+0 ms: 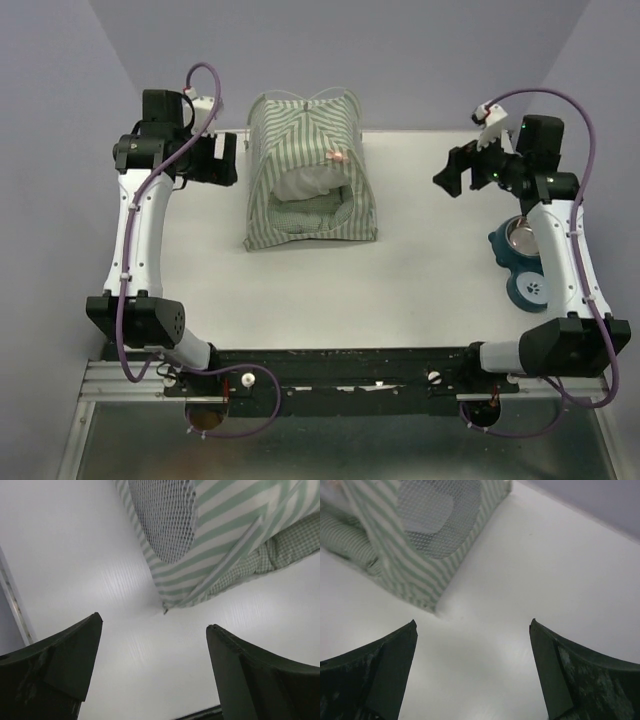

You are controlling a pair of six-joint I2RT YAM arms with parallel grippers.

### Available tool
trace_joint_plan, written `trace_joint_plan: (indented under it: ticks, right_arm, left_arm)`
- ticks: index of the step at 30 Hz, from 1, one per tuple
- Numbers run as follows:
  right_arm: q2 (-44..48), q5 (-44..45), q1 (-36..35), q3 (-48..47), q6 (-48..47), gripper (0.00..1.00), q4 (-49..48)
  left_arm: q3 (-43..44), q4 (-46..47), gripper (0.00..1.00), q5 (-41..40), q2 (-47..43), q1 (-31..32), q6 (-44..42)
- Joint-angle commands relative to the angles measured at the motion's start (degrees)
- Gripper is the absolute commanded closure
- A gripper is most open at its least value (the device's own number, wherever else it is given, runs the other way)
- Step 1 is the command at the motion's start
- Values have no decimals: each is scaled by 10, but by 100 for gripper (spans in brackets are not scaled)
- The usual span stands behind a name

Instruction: Set up the pet tent

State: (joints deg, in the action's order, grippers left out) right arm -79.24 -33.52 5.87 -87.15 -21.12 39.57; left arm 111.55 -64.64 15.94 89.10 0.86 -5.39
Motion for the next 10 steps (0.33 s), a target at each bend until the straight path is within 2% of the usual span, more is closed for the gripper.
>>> trace_joint_plan:
  ticks: [1, 5, 10]
  right_arm:
    - [79, -19, -59, 126, 130, 0, -76]
    - [162, 16, -75, 240, 159, 0, -96]
    - [250, 87, -74, 308, 144, 0, -92]
  left_arm:
    - [-135, -27, 1, -28, -52, -3, 22]
    - [-207, 14, 1, -12, -95, -3, 23]
    - [-218, 48, 1, -8, -118, -3, 14]
